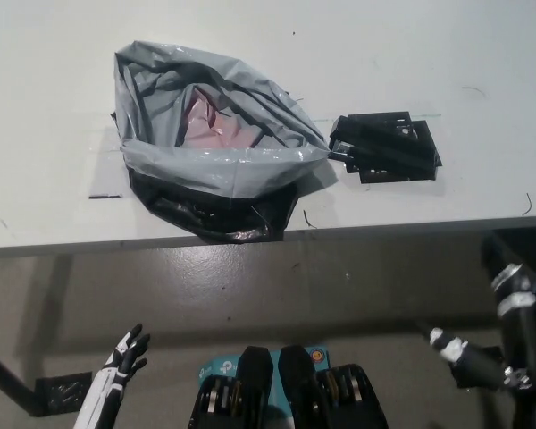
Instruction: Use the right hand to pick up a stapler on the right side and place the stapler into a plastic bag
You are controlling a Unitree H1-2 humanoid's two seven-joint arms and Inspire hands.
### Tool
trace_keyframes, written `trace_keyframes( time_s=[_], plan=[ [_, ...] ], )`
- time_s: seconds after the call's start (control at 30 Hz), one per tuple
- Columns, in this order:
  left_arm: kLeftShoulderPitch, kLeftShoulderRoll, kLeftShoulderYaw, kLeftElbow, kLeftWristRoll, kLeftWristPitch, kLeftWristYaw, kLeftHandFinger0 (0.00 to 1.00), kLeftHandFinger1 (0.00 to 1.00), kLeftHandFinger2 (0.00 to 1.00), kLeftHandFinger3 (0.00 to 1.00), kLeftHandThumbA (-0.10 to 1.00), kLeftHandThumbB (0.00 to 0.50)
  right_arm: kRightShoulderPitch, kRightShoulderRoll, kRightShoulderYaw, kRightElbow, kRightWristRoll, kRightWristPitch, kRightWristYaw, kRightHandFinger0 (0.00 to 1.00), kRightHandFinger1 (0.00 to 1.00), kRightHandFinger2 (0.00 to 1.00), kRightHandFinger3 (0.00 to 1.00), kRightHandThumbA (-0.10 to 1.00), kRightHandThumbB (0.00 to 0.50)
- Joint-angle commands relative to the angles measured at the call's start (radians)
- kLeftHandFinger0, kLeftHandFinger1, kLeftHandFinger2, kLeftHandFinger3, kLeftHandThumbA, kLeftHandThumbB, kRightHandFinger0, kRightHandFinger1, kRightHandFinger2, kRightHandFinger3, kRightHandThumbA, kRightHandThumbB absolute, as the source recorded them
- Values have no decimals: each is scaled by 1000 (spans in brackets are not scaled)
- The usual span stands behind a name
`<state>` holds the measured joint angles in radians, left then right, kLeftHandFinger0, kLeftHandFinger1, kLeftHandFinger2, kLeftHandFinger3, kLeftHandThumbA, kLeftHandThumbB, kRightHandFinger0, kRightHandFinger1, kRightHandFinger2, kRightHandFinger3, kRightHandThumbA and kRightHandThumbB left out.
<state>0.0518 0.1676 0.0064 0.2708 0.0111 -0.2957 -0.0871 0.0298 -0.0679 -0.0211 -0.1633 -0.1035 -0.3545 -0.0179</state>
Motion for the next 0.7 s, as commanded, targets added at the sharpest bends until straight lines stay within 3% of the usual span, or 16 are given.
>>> trace_keyframes(
  time_s=[0.0, 0.07, 0.13, 0.2, 0.3, 0.4, 0.57, 0.63, 0.67],
  plan=[
    [5, 15, -7, -55, 0, -58, -17, 1000, 1000, 1000, 1000, 1000, 500, -146, -82, -42, -249, -61, 187, 41, 1000, 1000, 1000, 1000, 876, 366],
    [7, 18, -7, -47, 12, -70, -12, 1000, 1000, 1000, 1000, 1000, 500, -303, -179, -40, -300, -96, 389, 126, 1000, 1000, 1000, 1000, 881, 374],
    [5, 19, -8, -44, 4, -69, -19, 1000, 1000, 1000, 1000, 1000, 500, -401, -232, -21, -295, -100, 504, 176, 1000, 1000, 1000, 1000, 873, 368],
    [4, 19, -10, -41, 6, -70, -20, 1000, 1000, 1000, 1000, 1000, 500, -528, -290, 19, -247, -138, 614, 242, 1000, 1000, 1000, 1000, 939, 367],
    [1, 21, -12, -32, 8, -82, -22, 1000, 1000, 1000, 1000, 1000, 500, -682, -333, 81, -120, -167, 719, 305, 1000, 1000, 1000, 1000, 999, 412],
    [-4, 22, -12, -23, 4, -97, -25, 1000, 1000, 1000, 1000, 1000, 500, -817, -351, 145, 52, -213, 747, 345, 1000, 1000, 1000, 1000, 1000, 427],
    [-5, 26, -17, -18, 24, -98, -19, 1000, 1000, 1000, 1000, 1000, 500, -981, -324, 219, 347, -227, 693, 347, 1000, 1000, 1000, 1000, 856, 329],
    [-9, 26, -17, -15, 23, -103, -20, 1000, 1000, 1000, 1000, 1000, 499, -1031, -313, 247, 446, -236, 666, 345, 1000, 1000, 1000, 1000, 864, 346],
    [-10, 26, -17, -12, 23, -104, -20, 1000, 1000, 1000, 1000, 1000, 500, -1058, -305, 260, 504, -234, 655, 346, 1000, 1000, 1000, 1000, 875, 378]
  ],
)
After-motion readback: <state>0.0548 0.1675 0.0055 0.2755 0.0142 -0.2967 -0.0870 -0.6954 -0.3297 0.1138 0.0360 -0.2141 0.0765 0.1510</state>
